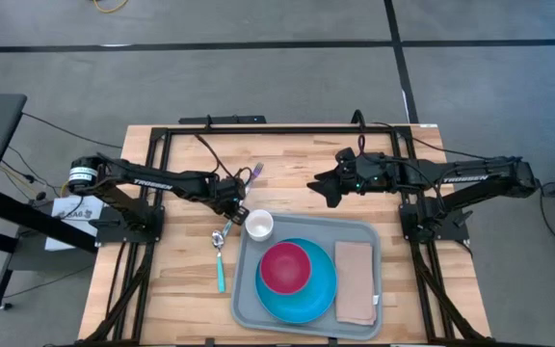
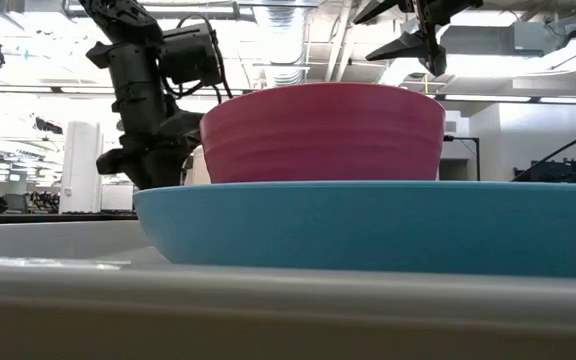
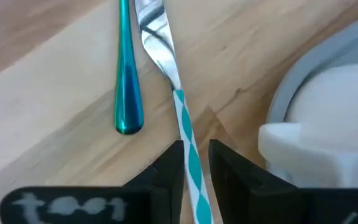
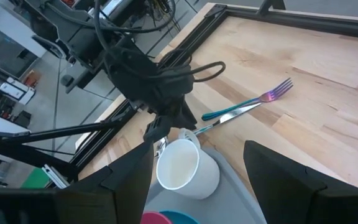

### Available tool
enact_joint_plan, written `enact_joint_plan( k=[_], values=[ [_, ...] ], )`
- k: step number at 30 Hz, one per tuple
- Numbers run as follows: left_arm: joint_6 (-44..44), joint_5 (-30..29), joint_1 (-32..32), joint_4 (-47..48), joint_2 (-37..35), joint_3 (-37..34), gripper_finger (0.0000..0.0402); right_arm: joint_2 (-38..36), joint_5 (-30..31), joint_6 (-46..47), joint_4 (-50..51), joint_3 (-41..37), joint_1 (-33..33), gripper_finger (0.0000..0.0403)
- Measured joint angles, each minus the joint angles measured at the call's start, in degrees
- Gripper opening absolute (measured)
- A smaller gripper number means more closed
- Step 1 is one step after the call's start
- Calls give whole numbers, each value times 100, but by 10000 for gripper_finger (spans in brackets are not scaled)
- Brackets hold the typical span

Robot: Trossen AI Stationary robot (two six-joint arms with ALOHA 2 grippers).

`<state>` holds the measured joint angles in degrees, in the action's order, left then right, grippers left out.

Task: Set up tray
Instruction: Put the blue knife on the brown napkin

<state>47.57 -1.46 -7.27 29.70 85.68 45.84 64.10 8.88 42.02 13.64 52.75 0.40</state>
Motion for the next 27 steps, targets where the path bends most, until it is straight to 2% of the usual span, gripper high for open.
enact_joint_plan(
  k=[11,18,22,27],
  values=[
    [-104,-52,3,-116,349,2,133,-2,-4,2,113,2,0,243],
    [-41,-216,7,-136,777,39,142,-2,-7,2,182,4,0,243],
    [257,-348,9,-87,772,28,111,-2,-10,2,203,4,0,243],
    [808,-386,-2,-39,637,3,23,-2,-13,2,272,4,0,244]
  ],
)
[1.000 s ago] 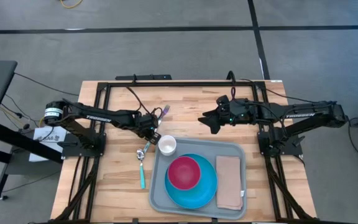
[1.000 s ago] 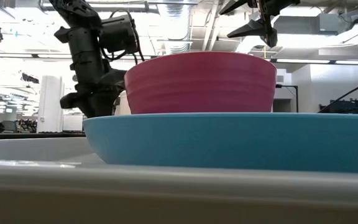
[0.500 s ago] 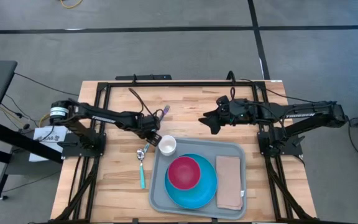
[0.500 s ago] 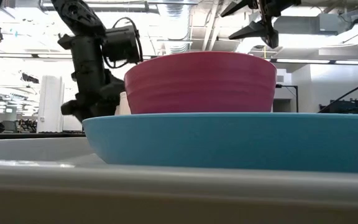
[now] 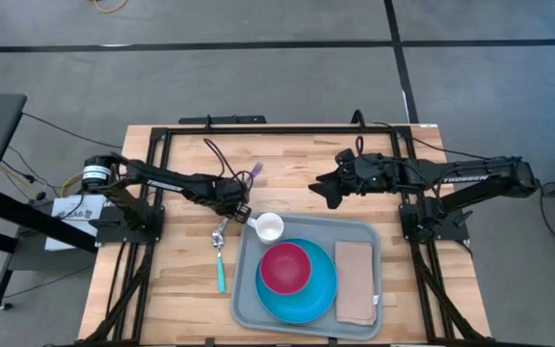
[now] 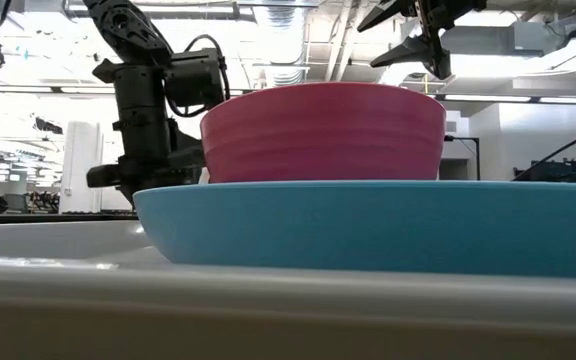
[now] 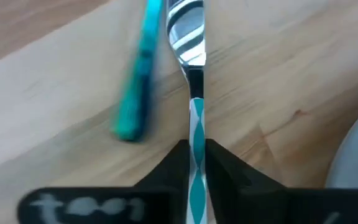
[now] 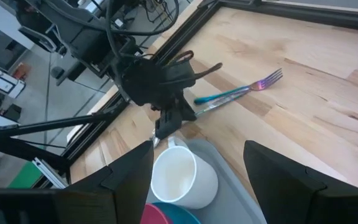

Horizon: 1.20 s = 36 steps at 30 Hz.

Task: Set up tray
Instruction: Put the blue knife on the brown napkin

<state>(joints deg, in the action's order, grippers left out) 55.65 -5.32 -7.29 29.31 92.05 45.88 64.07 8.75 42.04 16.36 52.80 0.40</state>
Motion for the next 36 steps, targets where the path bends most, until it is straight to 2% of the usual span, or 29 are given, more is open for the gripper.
enact_joint_plan(
  k=[4,9,13,18,21,23,28,33,34,36],
  values=[
    [783,-66,18,16,-263,-14,20,0,0,1,-6,0,0,244],
    [1322,-574,225,349,-911,262,11,0,-1,0,-8,0,11,244],
    [1811,-1088,628,781,-1280,992,10,-69,-7,-81,-22,3,98,244],
    [2432,-2052,1414,1284,-1060,2366,9,-305,-464,-806,92,6,248,244],
    [2744,-2678,1909,1341,-480,3296,9,-521,-776,-947,297,7,345,244],
    [2888,-2893,2147,1301,91,3993,9,-719,-867,-985,527,-4,456,244],
    [2946,-2944,2408,1391,2067,6059,9,-1314,-871,-1110,963,-2,734,244],
    [2844,-2940,2491,1379,4028,8656,10,-1865,-857,-1381,1168,7,1032,244],
    [2767,-2901,2502,1220,4353,8942,10,-1953,-855,-1408,1248,7,1085,244],
    [2603,-2760,2532,-458,4409,8371,9,-2068,-855,-1420,1355,5,1179,244]
  ],
)
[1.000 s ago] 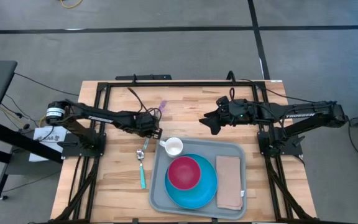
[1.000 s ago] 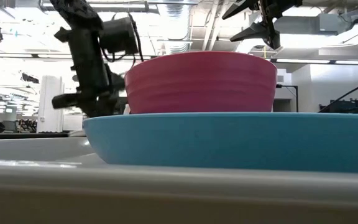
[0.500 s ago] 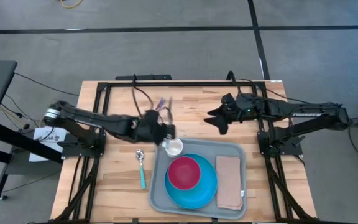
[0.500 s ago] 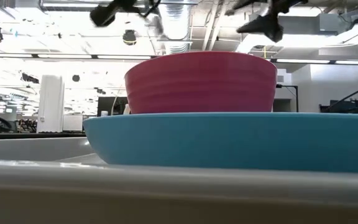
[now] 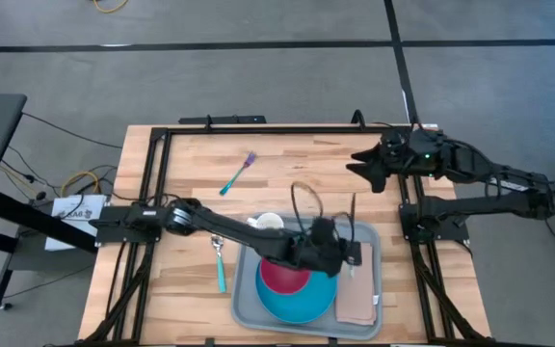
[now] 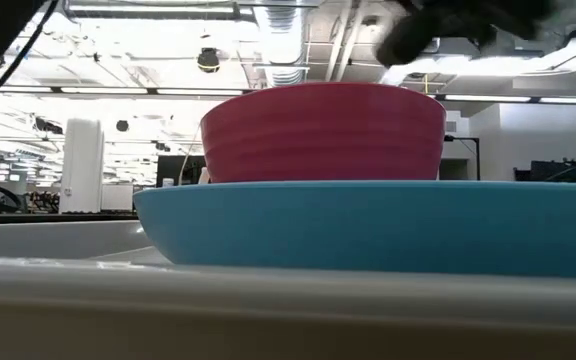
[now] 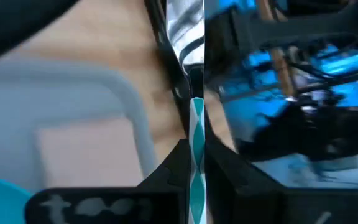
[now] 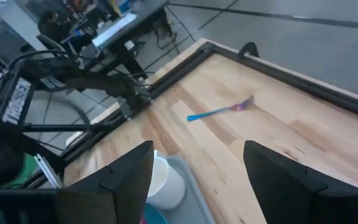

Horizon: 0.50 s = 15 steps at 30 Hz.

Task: Set up tray
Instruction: Put the blue knife on the brown napkin

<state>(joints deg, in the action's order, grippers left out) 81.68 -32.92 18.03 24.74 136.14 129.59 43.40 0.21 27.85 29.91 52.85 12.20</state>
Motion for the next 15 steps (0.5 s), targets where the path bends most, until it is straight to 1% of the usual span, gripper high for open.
enact_joint_plan(
  k=[2,3,5,6,7,8,10,12,15],
  values=[
    [-40,72,62,-1146,127,-389,9,-94,-13,-1,182,-5,72,244],
    [-53,85,99,-1305,153,-441,9,-139,-12,-1,242,-5,104,244],
    [-69,-41,161,-1068,244,-427,9,-243,-15,-1,396,-5,139,244],
    [-71,-5,191,-876,277,-404,9,-288,-15,-1,459,-5,150,244],
    [-141,-27,208,-579,281,-405,9,-336,-14,-1,526,-5,148,244],
    [-366,-38,222,-498,293,-408,9,-376,-16,-2,613,-5,145,244],
    [-1039,-77,233,-441,291,-403,9,-407,-15,-56,695,-5,145,244],
    [-1572,-73,228,-580,284,-395,9,-413,-17,-87,787,-5,145,244],
    [-1803,225,222,-875,284,-371,9,-412,-39,-1,961,-5,113,244]
  ],
)
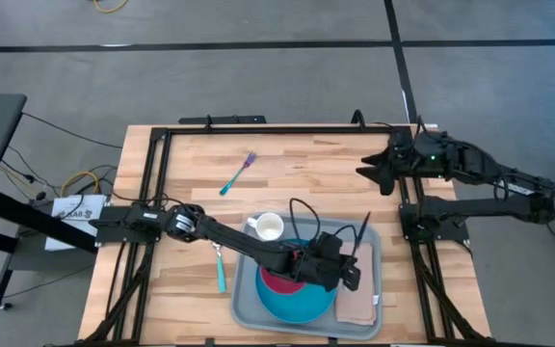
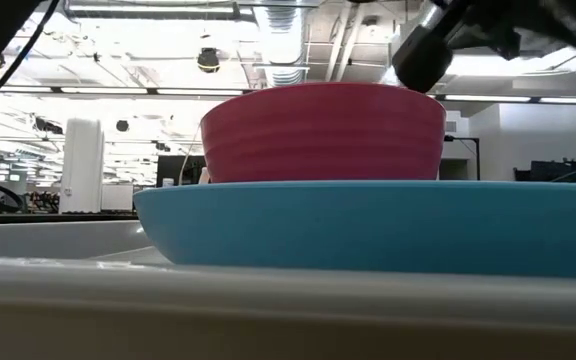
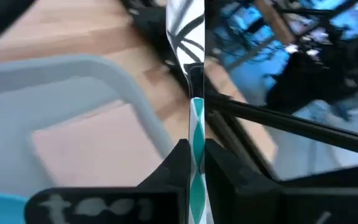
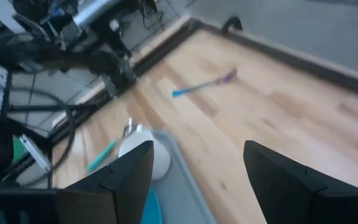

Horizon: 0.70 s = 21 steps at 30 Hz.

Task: Set up tray
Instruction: Put the blue knife on the brown napkin

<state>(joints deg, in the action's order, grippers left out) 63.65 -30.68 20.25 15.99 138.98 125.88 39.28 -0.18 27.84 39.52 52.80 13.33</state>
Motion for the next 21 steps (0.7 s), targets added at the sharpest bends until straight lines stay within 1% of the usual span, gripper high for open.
enact_joint_plan(
  k=[2,6,10,13,16,18,21],
  values=[
    [-42,64,2,-75,-2,11,9,-2,-116,62,251,0,-89,244],
    [-31,-482,42,-16,-15,11,13,1,-271,59,677,0,-352,244],
    [357,-889,46,11,-57,11,10,-50,-8,268,688,-2,-475,244],
    [664,-1280,41,267,-57,11,9,-182,7,669,808,1,-532,244],
    [637,-1363,-38,585,-57,11,9,-220,56,1001,1279,-1,-714,244],
    [632,-1362,-118,772,-57,11,10,-216,261,1267,1504,-36,-804,244],
    [556,-1363,-291,898,-57,11,11,-218,590,1824,1504,-159,-925,244]
  ],
)
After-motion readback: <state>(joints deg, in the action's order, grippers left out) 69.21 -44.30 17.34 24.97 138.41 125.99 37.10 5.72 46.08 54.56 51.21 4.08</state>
